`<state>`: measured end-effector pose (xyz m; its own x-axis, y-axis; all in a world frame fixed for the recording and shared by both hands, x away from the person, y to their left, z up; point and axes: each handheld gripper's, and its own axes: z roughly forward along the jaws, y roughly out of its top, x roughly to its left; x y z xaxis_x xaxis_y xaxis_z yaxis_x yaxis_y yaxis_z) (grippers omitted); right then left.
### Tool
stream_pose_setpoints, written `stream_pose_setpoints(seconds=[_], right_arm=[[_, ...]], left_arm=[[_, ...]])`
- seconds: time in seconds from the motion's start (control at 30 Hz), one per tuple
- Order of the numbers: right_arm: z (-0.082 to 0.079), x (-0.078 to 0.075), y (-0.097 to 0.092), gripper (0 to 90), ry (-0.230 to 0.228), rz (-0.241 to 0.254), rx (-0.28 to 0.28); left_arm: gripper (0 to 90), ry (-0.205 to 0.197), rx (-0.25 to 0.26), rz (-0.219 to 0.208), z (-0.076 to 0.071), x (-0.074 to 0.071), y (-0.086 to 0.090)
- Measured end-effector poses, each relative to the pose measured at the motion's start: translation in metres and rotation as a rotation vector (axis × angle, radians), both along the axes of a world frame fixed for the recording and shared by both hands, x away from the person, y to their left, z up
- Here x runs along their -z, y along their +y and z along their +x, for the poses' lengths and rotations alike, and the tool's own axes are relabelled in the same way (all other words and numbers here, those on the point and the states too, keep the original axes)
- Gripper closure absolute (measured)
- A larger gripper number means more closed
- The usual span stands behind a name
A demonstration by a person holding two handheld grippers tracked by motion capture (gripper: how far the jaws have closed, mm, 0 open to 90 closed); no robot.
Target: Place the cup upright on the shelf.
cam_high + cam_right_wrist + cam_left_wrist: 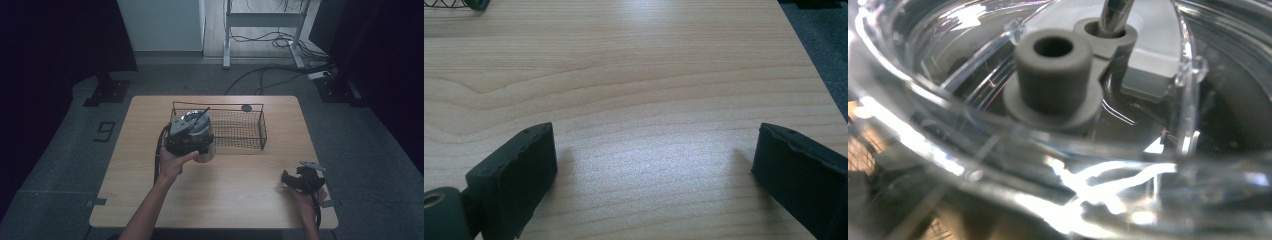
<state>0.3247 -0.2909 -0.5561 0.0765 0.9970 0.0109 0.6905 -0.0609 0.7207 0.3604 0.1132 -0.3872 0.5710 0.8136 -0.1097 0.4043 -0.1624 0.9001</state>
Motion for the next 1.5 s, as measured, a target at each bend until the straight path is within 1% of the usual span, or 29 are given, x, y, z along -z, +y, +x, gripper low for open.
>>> stream_pose_setpoints(seconds=[0.23, 0.47, 0.7, 1.0, 1.1, 1.27, 1.33, 1.37, 1.4, 1.5], right_arm=[[0.0, 0.0, 0.0, 4.0, 0.002, -0.001, -0.001], [0.0, 0.0, 0.0, 4.0, 0.002, -0.002, -0.001], [0.0, 0.0, 0.0, 4.0, 0.001, -0.003, -0.003], [0.0, 0.0, 0.0, 4.0, -0.003, -0.001, -0.002], [0.0, 0.0, 0.0, 4.0, -0.003, -0.001, -0.002], [0.0, 0.0, 0.0, 4.0, -0.004, -0.001, -0.001], [0.0, 0.0, 0.0, 4.0, -0.004, -0.001, -0.001], [0.0, 0.0, 0.0, 4.0, -0.004, -0.001, -0.001], [0.0, 0.0, 0.0, 4.0, -0.004, -0.001, -0.001], [0.0, 0.0, 0.0, 4.0, -0.005, 0.0, -0.001]], left_arm=[[3.6, -0.006, -0.013, 0.003, 0.004, -0.003, -0.002], [3.6, -0.001, -0.013, -0.002, 0.008, -0.006, -0.001], [3.6, -0.009, -0.015, 0.005, 0.014, -0.011, -0.004], [3.6, -0.009, -0.027, 0.016, 0.023, -0.014, -0.006], [3.6, -0.008, -0.035, 0.007, 0.028, -0.016, -0.004], [3.7, -0.007, -0.044, 0.009, 0.032, -0.017, -0.003], [3.7, -0.003, -0.048, 0.004, 0.035, -0.016, -0.002], [3.7, 0.003, -0.054, -0.003, 0.038, -0.015, 0.0], [3.7, 0.003, -0.054, -0.003, 0.038, -0.015, 0.0], [3.7, 0.009, -0.068, 0.0, 0.045, -0.015, 0.003]])
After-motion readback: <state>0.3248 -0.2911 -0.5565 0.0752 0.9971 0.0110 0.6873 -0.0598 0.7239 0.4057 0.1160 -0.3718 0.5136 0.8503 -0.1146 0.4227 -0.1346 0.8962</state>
